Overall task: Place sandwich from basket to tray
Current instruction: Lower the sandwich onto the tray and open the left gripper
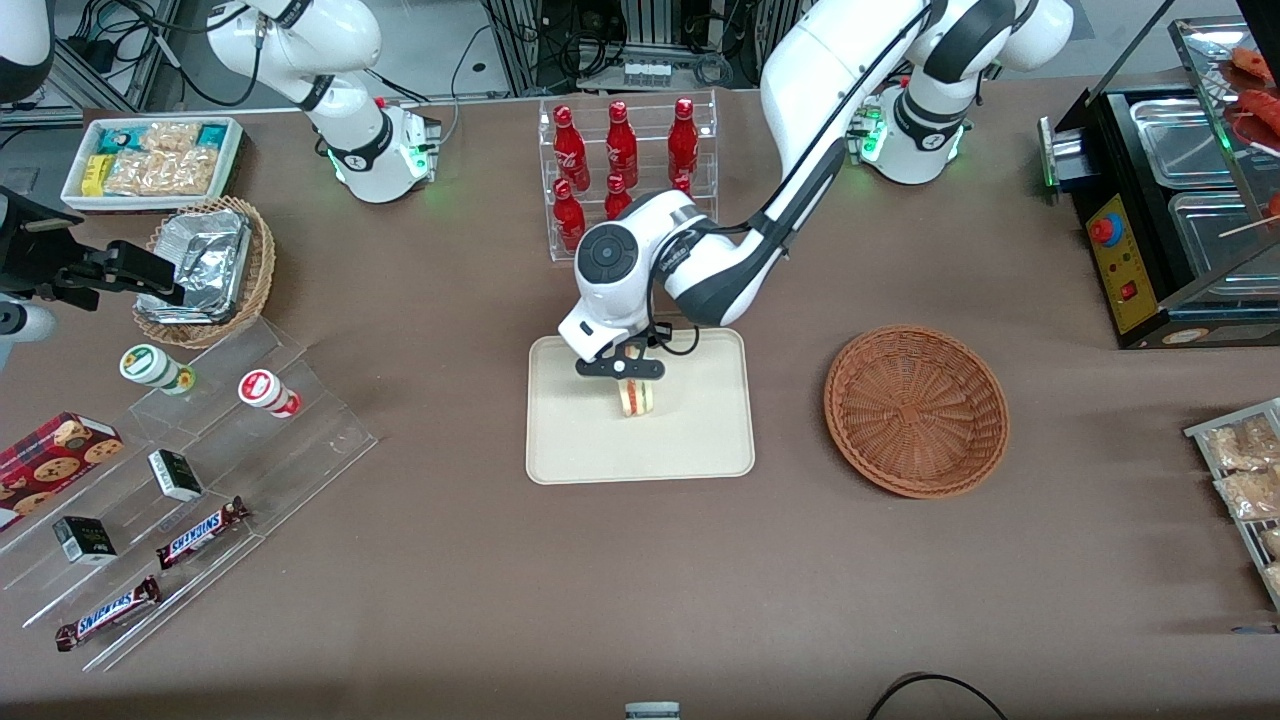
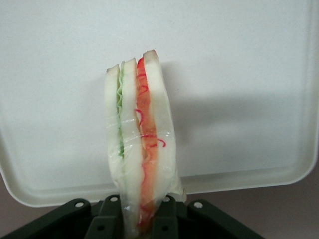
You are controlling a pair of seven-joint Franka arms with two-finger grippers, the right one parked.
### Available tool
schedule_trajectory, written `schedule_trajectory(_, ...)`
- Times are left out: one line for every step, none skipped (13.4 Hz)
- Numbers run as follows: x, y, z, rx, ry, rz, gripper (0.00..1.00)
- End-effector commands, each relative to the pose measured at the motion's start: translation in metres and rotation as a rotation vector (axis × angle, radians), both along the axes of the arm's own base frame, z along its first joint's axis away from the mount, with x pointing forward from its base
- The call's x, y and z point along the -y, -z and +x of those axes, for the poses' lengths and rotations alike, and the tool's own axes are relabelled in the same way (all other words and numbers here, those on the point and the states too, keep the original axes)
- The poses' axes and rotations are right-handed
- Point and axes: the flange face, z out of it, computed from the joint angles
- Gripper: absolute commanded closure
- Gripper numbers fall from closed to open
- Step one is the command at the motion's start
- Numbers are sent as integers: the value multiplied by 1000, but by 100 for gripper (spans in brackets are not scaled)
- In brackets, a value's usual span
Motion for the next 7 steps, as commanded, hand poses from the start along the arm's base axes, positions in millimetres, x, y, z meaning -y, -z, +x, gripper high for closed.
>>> schedule_trajectory(5, 12, 5, 28, 52, 4, 100)
schedule_trajectory(5, 15, 5, 27, 56, 6, 100)
schedule_trajectory(5, 17, 5, 26, 55, 5, 100)
schedule_trajectory(5, 19, 5, 28, 55, 2, 100)
schedule_trajectory(6, 23, 3, 25, 57, 4, 97)
schedule_trajectory(6, 26, 3, 23, 52, 6, 86)
schedule_trajectory(6, 26, 3, 22, 47, 6, 66)
